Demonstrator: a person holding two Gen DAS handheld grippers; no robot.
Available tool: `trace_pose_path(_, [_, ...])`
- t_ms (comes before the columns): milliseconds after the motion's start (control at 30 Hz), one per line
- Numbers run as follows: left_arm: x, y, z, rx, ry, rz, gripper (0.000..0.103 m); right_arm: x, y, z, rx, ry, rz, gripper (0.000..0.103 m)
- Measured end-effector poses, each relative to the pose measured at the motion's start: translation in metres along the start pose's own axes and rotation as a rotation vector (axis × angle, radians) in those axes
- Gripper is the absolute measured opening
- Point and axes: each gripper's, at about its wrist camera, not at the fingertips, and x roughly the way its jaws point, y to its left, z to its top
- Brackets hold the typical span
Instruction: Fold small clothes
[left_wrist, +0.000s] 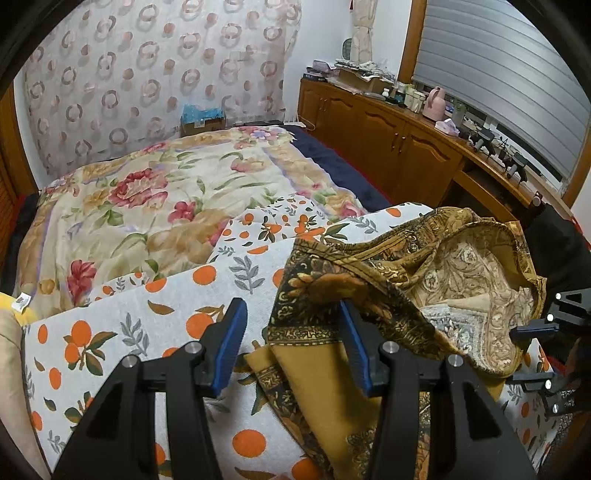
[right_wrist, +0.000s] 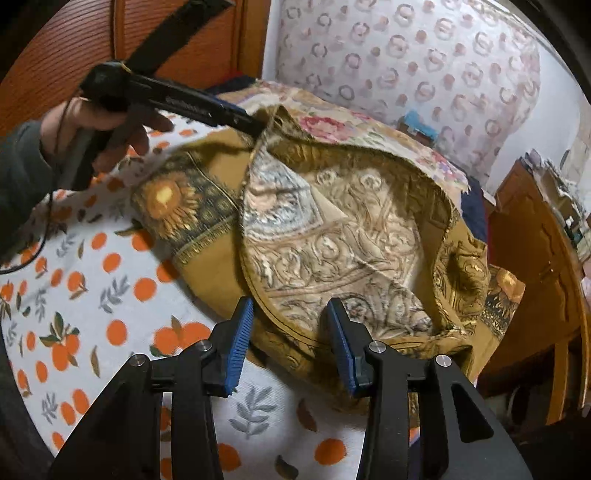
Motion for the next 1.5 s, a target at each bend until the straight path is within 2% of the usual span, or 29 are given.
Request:
trace_pose_path(33, [0.000, 0.000, 0.000, 0.001, -0.001, 0.000, 0.050, 0.000, -0.001, 0.000, -0.001, 0.000, -0.003, 0.021])
trace_pose_path(100, [-0.001, 0.000, 0.000, 0.000, 0.000, -0.002, 0.050, -0.004, -0.004, 0.000, -0.009, -0.011, -0.016, 0.005])
trace_pose_path(167, [0.000, 0.000, 0.000, 0.000, 0.000, 0.000, 0.050, -0.010, -0.011, 0.001, -0.015, -0.025, -0.035, 0.002])
trace_pose_path(400, [-0.012, -0.001, -0.002, -0.009, -0.025, -0.014, 0.050, -0.027, -0.065, 0.025, 0.072, -0.116, -0.175, 0.001])
trace_pose_path(500, [-0.021, 0.001, -0.005, -0.015, -0.044, -0.022, 0.050, -0.021, -0.097, 0.040, 0.135, -0.131, -0.223, 0.001])
trace_pose_path(667, [-0.022, 0.007, -0.010, -0.022, -0.043, -0.021, 0.050, 0.000, -0.120, 0.052, 0.200, -0.129, -0.259, 0.001])
trace_pose_path(700, [-0.018, 0.010, -0.010, -0.028, -0.035, -0.019, 0.050, 0.002, -0.124, 0.053, 0.220, -0.132, -0.270, 0.005])
trace_pose_path(733, [-0.015, 0.011, -0.010, -0.032, -0.029, -0.018, 0.050, 0.005, -0.131, 0.053, 0.255, -0.130, -0.275, 0.018])
trace_pose_path(800, [-0.008, 0.013, -0.011, -0.039, -0.014, -0.015, 0.050, 0.002, -0.140, 0.052, 0.314, -0.133, -0.268, 0.033])
trace_pose_path(867, [0.000, 0.015, -0.010, -0.046, 0.004, -0.018, 0.050, -0.007, -0.145, 0.048, 0.347, -0.148, -0.251, 0.037])
trace_pose_path(1000, [0.008, 0.015, -0.008, -0.052, 0.010, -0.034, 0.050, -0.030, -0.144, 0.032, 0.375, -0.172, -0.244, 0.054])
trace_pose_path(1100, [0.014, 0.013, 0.000, -0.052, -0.006, -0.078, 0.050, -0.037, -0.140, 0.017, 0.399, -0.158, -0.219, 0.056])
trace_pose_path(1200, [0.021, 0.014, 0.004, -0.064, 0.012, -0.124, 0.049, -0.041, -0.133, 0.004, 0.418, -0.155, -0.190, 0.057])
trace_pose_path(1233, [0.024, 0.014, 0.005, -0.064, 0.017, -0.150, 0.033, -0.042, -0.131, -0.001, 0.422, -0.155, -0.173, 0.057])
trace_pose_path(1267, [0.025, 0.013, 0.006, -0.061, 0.022, -0.160, 0.013, -0.042, -0.127, -0.005, 0.428, -0.150, -0.153, 0.058])
trace_pose_path(1300, [0.026, 0.012, 0.005, -0.056, 0.028, -0.149, 0.006, -0.041, -0.124, -0.008, 0.430, -0.144, -0.139, 0.058])
trace_pose_path(1367, [0.021, 0.008, 0.005, -0.046, 0.012, -0.146, 0.000, -0.036, -0.120, -0.009, 0.426, -0.131, -0.129, 0.058])
trace_pose_path(1500, [-0.005, 0.013, -0.002, -0.065, -0.057, -0.106, 0.000, -0.035, -0.114, -0.011, 0.435, -0.151, -0.130, 0.058])
